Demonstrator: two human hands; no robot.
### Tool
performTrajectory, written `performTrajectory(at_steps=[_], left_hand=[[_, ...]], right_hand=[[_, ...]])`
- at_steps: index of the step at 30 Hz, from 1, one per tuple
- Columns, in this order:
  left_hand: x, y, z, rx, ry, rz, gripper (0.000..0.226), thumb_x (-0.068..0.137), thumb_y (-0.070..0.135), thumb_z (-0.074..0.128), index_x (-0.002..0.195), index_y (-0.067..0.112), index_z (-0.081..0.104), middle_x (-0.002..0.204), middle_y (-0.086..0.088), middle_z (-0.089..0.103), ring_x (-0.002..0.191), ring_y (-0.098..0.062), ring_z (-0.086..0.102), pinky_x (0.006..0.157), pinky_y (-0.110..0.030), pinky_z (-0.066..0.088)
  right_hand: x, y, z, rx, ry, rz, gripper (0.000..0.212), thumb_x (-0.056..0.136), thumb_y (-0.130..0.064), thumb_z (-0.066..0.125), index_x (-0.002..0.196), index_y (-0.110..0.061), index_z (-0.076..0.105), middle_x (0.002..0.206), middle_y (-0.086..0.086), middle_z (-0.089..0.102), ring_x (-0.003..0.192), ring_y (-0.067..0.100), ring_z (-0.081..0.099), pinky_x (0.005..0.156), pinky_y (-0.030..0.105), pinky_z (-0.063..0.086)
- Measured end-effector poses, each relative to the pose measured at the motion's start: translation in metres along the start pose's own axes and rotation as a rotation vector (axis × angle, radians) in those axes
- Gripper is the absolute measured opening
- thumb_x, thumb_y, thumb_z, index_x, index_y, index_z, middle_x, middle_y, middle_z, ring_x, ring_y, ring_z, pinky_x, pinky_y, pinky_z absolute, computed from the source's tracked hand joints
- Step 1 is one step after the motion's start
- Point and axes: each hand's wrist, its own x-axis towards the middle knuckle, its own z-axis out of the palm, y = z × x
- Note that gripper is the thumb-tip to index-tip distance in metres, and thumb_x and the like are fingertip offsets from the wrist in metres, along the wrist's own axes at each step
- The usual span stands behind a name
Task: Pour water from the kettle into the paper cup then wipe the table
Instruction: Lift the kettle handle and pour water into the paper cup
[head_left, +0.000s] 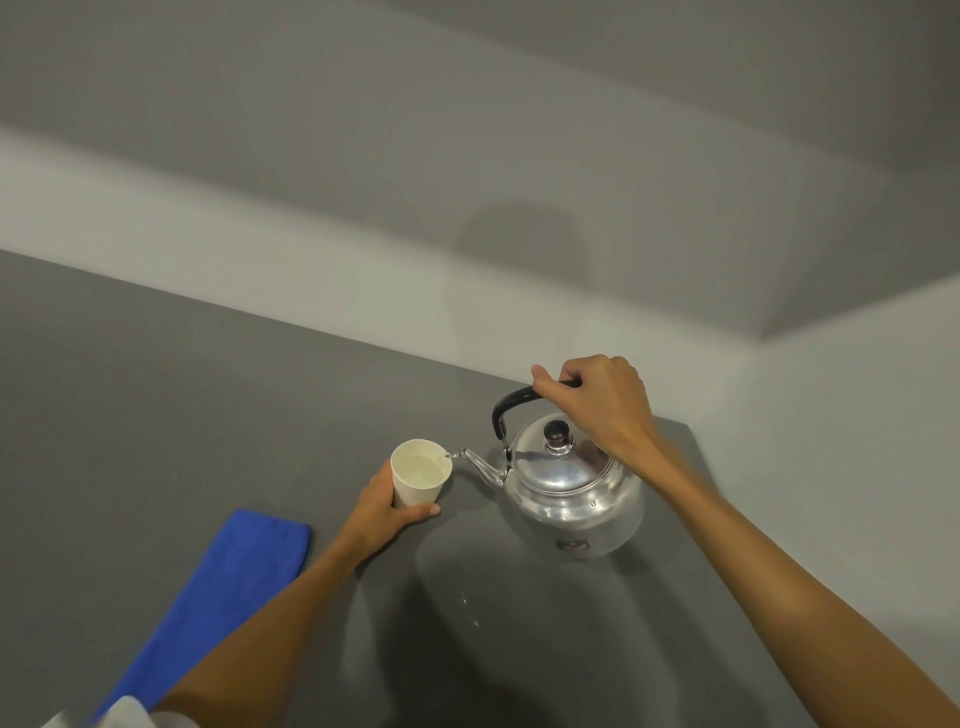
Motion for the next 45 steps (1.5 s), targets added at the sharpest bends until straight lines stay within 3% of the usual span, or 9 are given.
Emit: performTrajectory(at_steps=[27,32,35,38,40,42,45], left_hand=[[-0.002,0.002,-0.001,0.010,0.004,0.012,0.080,0.068,0.032,0.082,0.134,0.022,0.038,0.128,0.002,0.053,0.113,-0.015,0.050,0.094,-0.027,0.039],[0.000,0.004,-0.002,0.002,-0.002,0.009,0.079,0.068,0.031,0.082,0.133,0.023,0.038,0.125,0.005,0.052,0.111,-0.014,0.049,0.093,-0.026,0.038],[-0.004,0.002,-0.002,0.012,0.001,0.005,0.080,0.067,0.032,0.083,0.133,0.025,0.038,0.124,0.006,0.053,0.111,-0.013,0.050,0.092,-0.026,0.038],[-0.003,-0.001,0.009,0.028,-0.034,-0.012,0.079,0.065,0.031,0.085,0.130,0.030,0.039,0.123,0.008,0.054,0.111,-0.012,0.050,0.094,-0.027,0.038],[-0.004,0.000,0.002,0.007,-0.091,-0.013,0.083,0.063,0.026,0.086,0.130,0.033,0.036,0.124,0.010,0.053,0.112,-0.010,0.049,0.093,-0.025,0.037],[0.006,0.002,0.003,0.016,-0.216,-0.015,0.093,0.063,0.015,0.086,0.135,0.028,0.029,0.130,0.007,0.048,0.118,-0.010,0.045,0.096,-0.022,0.035],[0.003,0.004,-0.020,-0.016,-0.317,-0.069,0.092,0.063,-0.002,0.071,0.140,0.014,0.024,0.137,-0.001,0.041,0.132,-0.020,0.037,0.104,-0.029,0.033]], right_hand=[[0.001,0.001,-0.001,0.028,0.015,-0.008,0.055,0.083,-0.043,0.059,0.045,-0.011,0.035,0.043,0.005,0.027,0.048,0.016,0.021,0.049,0.029,0.026],[-0.007,0.013,-0.006,0.102,0.038,0.055,0.058,0.083,-0.043,0.060,0.044,-0.008,0.035,0.041,0.002,0.026,0.046,0.016,0.022,0.049,0.028,0.027],[-0.024,0.024,-0.012,0.219,0.072,0.142,0.060,0.083,-0.040,0.063,0.042,-0.016,0.026,0.040,-0.005,0.020,0.046,0.012,0.018,0.047,0.024,0.023],[-0.050,0.051,-0.016,0.345,0.089,0.243,0.059,0.084,-0.039,0.064,0.045,-0.017,0.025,0.044,-0.001,0.022,0.047,0.012,0.019,0.048,0.017,0.025],[-0.060,0.056,-0.016,0.390,0.098,0.289,0.059,0.084,-0.035,0.065,0.046,-0.015,0.026,0.046,0.002,0.021,0.049,0.016,0.020,0.055,0.021,0.030],[-0.068,0.073,-0.017,0.433,0.112,0.356,0.058,0.085,-0.032,0.065,0.047,-0.016,0.025,0.048,0.002,0.019,0.052,0.019,0.020,0.058,0.026,0.031],[-0.076,0.081,-0.011,0.456,0.114,0.403,0.056,0.085,-0.031,0.065,0.048,-0.014,0.027,0.048,0.002,0.018,0.049,0.015,0.018,0.050,0.026,0.023]])
